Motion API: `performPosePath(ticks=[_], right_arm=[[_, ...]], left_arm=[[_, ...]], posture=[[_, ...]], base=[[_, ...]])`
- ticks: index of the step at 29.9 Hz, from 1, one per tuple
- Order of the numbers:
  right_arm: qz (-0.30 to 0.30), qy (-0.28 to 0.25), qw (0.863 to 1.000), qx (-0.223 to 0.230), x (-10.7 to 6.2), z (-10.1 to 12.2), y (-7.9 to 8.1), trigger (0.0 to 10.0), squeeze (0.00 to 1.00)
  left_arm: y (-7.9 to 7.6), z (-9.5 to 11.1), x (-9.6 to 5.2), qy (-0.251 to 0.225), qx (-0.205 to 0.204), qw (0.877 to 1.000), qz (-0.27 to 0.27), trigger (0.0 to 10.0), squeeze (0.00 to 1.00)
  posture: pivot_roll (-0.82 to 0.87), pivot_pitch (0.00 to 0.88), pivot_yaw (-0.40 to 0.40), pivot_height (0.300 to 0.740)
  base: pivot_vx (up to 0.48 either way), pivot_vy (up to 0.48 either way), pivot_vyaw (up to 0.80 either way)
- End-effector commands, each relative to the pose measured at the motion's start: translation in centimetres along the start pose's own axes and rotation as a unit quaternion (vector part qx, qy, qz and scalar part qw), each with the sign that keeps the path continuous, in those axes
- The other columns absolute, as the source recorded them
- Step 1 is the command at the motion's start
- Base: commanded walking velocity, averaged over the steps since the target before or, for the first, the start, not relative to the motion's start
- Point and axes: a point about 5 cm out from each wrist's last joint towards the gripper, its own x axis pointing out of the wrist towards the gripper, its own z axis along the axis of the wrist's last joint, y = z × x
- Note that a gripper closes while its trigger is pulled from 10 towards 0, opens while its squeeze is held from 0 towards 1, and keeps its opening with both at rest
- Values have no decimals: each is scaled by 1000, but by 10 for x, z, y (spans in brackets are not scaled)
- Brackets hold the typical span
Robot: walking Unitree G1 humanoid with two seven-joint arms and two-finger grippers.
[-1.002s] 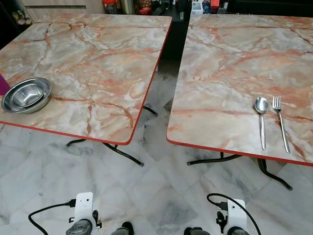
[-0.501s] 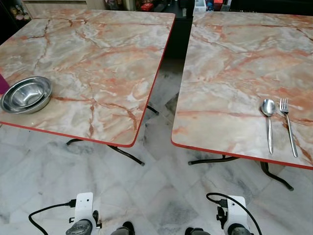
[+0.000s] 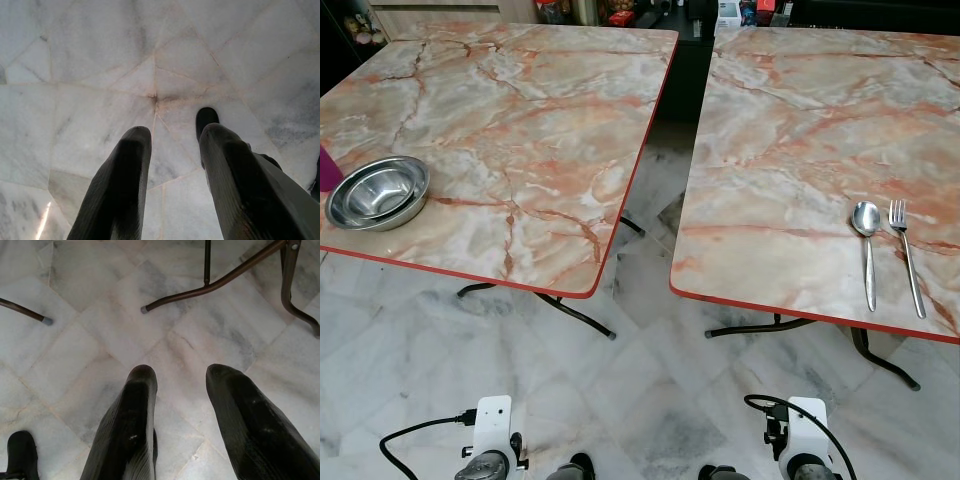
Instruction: Setting the table
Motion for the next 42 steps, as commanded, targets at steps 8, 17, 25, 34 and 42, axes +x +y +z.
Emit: performPosePath(ticks=[8, 17, 25, 34, 42], right_arm=[[2, 20, 1000, 10, -3, -9, 1, 10000, 0], [19, 78, 996, -27, -2, -16, 2, 10000, 0], [19, 132, 990, -40, -2, -24, 1, 10000, 0], [4, 95, 995, -18, -2, -18, 1, 10000, 0], [3, 65, 998, -16, -1, -13, 1, 10000, 0]], left_arm=[[5, -10, -2, 15, 1, 1000, 3, 10000, 0], [4, -9, -2, 15, -2, 1000, 4, 10000, 0], [3, -8, -1, 14, -3, 1000, 2, 10000, 0], [3, -6, -1, 11, -3, 1000, 3, 10000, 0], [4, -5, -1, 9, -3, 1000, 6, 10000, 0]], posture=[[-90, 180, 65, 740], [-85, 177, 63, 740], [-84, 175, 64, 740], [-73, 173, 64, 740], [-69, 176, 68, 740]], base=[[0, 0, 0], [0, 0, 0], [0, 0, 0], [0, 0, 0], [0, 0, 0]])
